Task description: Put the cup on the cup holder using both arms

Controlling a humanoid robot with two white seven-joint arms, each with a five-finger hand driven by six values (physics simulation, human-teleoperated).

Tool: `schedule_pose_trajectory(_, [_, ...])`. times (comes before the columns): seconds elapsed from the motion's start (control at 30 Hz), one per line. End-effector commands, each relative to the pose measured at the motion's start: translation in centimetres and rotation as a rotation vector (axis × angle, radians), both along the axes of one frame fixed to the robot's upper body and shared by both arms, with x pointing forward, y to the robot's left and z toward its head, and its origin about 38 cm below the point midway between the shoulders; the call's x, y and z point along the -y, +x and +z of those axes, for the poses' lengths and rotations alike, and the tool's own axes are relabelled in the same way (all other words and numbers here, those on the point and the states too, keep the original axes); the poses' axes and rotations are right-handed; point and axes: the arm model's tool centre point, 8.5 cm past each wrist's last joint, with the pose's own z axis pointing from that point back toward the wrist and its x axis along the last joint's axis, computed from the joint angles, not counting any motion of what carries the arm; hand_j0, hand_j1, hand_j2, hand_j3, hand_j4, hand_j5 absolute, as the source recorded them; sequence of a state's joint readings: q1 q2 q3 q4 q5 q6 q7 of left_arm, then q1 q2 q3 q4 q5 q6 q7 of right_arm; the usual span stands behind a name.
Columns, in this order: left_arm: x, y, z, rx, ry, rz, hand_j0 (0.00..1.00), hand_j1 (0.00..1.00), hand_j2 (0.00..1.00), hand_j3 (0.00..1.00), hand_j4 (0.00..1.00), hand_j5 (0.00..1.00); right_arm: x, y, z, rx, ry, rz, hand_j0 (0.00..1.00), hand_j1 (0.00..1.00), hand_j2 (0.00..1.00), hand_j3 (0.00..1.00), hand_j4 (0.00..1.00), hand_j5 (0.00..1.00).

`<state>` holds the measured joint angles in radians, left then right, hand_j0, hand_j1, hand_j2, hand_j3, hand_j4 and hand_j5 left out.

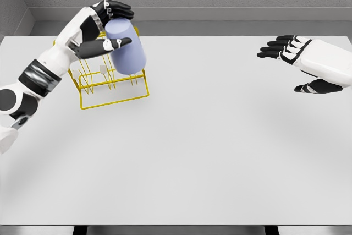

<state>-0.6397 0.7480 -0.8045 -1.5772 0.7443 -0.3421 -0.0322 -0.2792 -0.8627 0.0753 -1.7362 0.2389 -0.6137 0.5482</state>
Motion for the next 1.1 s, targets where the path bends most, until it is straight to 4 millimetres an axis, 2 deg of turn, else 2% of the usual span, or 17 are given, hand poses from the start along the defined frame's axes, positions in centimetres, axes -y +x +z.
schedule_pose_trajectory(0.0, [0.0,0.0,0.0,-0.001,-0.002,0.001,0.64,0.64,0.64,0.64,0.64,0.64,0.0,0.0,0.1,-0.002,0.006,-0.001,1.0,1.0,1.0,1.0,1.0,1.0])
schedule_pose_trajectory(0.47, [-0.3,1.2,-0.2,-0.006,-0.005,0.031,0.65,0.65,0.65,0.65,0.65,0.65,0.0,0.0,0.1,-0.002,0.007,-0.001,1.0,1.0,1.0,1.0,1.0,1.0])
schedule_pose_trajectory(0.57, [-0.2,1.3,0.0,-0.003,0.01,0.03,0.85,0.85,0.85,0.85,0.85,0.85,0.0,0.0,0.1,-0.002,0.006,-0.001,1.0,1.0,1.0,1.0,1.0,1.0])
schedule_pose_trajectory(0.67, [-0.2,1.4,0.5,0.012,0.013,0.028,1.0,1.0,1.0,1.0,1.0,1.0,0.0,0.0,0.1,-0.002,0.006,-0.001,1.0,1.0,1.0,1.0,1.0,1.0])
schedule_pose_trajectory(0.87, [-0.4,1.3,0.9,0.024,0.017,0.026,1.0,1.0,1.0,1.0,1.0,1.0,0.0,0.0,0.1,-0.002,0.006,-0.001,1.0,1.0,1.0,1.0,1.0,1.0])
schedule_pose_trajectory(1.07, [-3.5,0.7,2.6,0.085,0.053,0.055,1.0,1.0,1.0,1.0,1.0,1.0,0.0,0.0,0.1,-0.002,0.006,-0.001,1.0,1.0,1.0,1.0,1.0,1.0])
